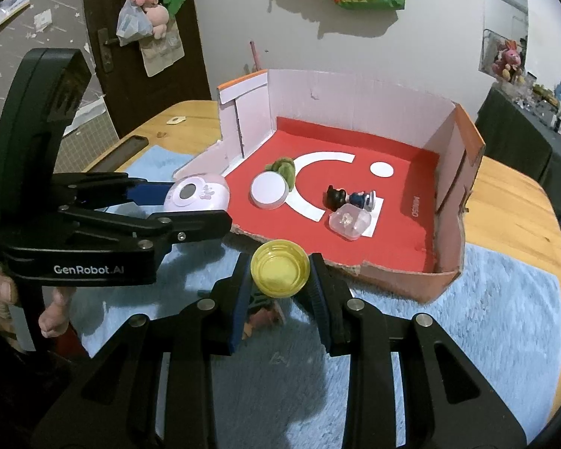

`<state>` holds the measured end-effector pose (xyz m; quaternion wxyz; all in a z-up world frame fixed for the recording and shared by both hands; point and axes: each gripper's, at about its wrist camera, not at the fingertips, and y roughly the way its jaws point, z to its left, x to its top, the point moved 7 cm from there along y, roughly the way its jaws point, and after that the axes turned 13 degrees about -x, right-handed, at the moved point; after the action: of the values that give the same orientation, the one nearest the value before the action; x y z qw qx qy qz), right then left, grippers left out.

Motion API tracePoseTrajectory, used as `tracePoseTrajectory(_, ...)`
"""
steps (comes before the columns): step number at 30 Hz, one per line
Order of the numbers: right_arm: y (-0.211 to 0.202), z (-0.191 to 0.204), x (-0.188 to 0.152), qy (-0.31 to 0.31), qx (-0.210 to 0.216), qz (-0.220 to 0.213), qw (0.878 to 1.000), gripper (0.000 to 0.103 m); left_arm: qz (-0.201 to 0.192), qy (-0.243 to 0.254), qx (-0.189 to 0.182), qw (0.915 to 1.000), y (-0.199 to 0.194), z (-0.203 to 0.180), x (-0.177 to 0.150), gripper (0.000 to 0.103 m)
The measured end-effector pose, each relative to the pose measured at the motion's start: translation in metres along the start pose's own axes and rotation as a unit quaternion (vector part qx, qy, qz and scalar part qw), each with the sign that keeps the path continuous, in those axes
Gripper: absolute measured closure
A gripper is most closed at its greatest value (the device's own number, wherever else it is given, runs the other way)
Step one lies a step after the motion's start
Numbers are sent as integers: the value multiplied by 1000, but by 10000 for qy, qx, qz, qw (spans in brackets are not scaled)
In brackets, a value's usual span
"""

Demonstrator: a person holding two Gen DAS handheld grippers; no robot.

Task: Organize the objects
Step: 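Lift the pink device and yellow cup and carry them into the red box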

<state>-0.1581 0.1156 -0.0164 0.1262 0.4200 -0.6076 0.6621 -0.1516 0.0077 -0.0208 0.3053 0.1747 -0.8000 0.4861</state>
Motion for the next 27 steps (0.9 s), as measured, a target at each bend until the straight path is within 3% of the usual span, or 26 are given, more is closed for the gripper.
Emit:
tracePoseTrajectory(13, 7, -11, 19, 10, -2, -45, 10000, 74, 45, 67, 24, 10000, 9, 4, 18, 46)
tracePoseTrajectory(27, 28, -21, 33, -48, 10, 170, 9998, 74, 415, 52, -85, 9991, 28, 11, 28, 46)
